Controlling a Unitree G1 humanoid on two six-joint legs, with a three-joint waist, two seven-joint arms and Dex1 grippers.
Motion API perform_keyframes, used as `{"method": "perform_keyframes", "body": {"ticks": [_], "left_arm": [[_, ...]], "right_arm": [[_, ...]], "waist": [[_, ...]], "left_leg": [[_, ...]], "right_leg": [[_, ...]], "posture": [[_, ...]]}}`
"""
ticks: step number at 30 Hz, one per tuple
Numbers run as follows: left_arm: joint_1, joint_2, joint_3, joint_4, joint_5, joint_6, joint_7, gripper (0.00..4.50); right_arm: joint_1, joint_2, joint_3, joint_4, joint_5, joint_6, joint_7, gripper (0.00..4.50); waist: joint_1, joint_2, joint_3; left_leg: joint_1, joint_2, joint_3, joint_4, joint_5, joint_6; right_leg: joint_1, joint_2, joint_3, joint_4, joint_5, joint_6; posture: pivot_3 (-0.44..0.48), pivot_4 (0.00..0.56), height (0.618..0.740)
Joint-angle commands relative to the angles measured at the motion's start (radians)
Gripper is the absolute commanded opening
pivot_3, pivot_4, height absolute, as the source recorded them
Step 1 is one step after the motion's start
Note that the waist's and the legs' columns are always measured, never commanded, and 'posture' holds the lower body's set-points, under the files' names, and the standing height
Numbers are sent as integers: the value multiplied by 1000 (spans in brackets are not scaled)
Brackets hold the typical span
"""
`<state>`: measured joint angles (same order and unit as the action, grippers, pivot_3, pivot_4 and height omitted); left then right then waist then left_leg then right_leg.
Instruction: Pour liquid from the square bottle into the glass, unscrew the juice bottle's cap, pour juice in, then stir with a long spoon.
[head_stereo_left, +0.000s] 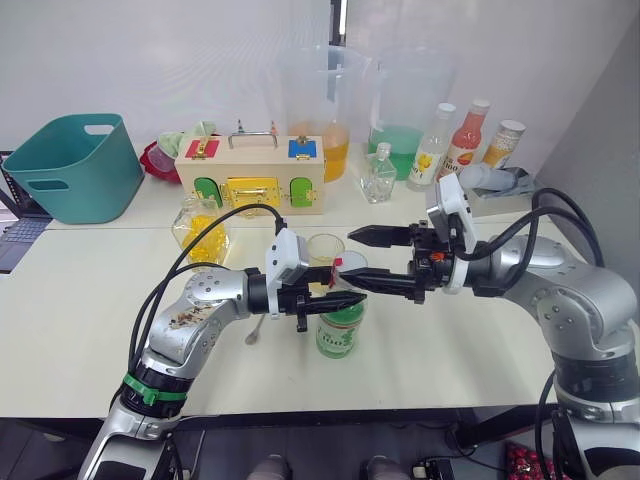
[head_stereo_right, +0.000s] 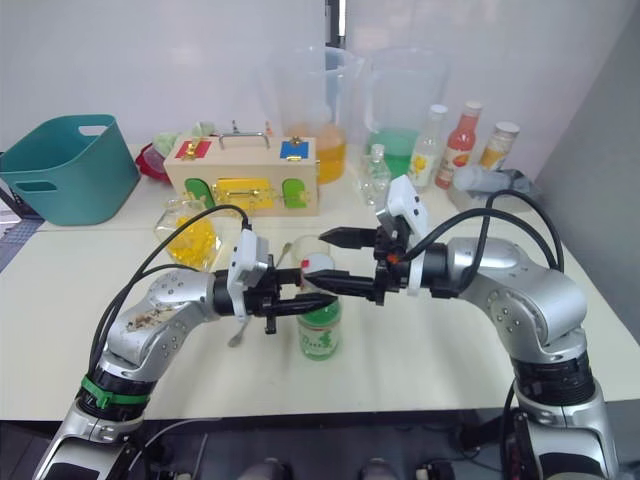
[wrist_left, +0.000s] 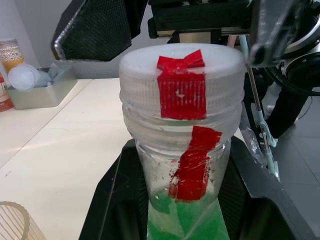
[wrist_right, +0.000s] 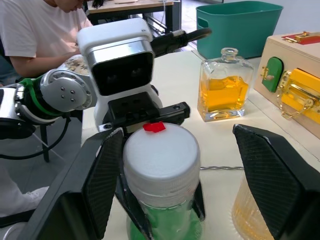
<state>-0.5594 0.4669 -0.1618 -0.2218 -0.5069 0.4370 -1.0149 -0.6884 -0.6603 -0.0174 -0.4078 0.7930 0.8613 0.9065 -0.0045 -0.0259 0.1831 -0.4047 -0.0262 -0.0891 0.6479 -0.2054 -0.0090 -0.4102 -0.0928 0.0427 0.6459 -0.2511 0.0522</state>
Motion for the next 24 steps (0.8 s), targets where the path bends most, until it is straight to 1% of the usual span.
{"method": "perform_keyframes", "body": {"ticks": [1,13,15,16,17,24], "left_arm": [[-7,2,-9,-2,28,-14,5,1398],[-3,4,-8,-7,29,-14,8,1398],[-4,4,-8,-6,29,-14,7,1398],[-4,3,-8,-6,29,-14,7,1398],[-4,3,-8,-5,29,-14,7,1398],[-5,10,-16,4,42,-23,-1,1398]], "right_arm": [[7,-8,-15,-47,22,-3,-4,3726],[28,-9,2,-56,-5,-33,-8,3726],[30,-6,1,-56,-2,-32,-12,3204],[30,-6,0,-56,-1,-32,-13,2823],[31,-4,1,-56,-4,-36,-15,2573],[38,4,0,-57,5,-37,-26,2573]], "waist": [[0,0,0],[0,0,0],[0,0,0],[0,0,0],[0,0,0],[0,0,0]], "left_leg": [[0,0,0,0,0,0],[1,0,0,0,0,0],[1,0,0,0,0,0],[1,0,0,0,0,0],[1,0,0,0,0,0],[1,0,0,0,0,0]], "right_leg": [[0,0,0,0,0,0],[1,0,0,0,0,0],[1,0,0,0,0,0],[1,0,0,0,0,0],[1,0,0,0,0,0],[1,0,0,0,0,0]], "posture": [[0,150,740],[0,150,740],[0,150,740],[0,150,740],[0,150,740],[0,150,740]]}}
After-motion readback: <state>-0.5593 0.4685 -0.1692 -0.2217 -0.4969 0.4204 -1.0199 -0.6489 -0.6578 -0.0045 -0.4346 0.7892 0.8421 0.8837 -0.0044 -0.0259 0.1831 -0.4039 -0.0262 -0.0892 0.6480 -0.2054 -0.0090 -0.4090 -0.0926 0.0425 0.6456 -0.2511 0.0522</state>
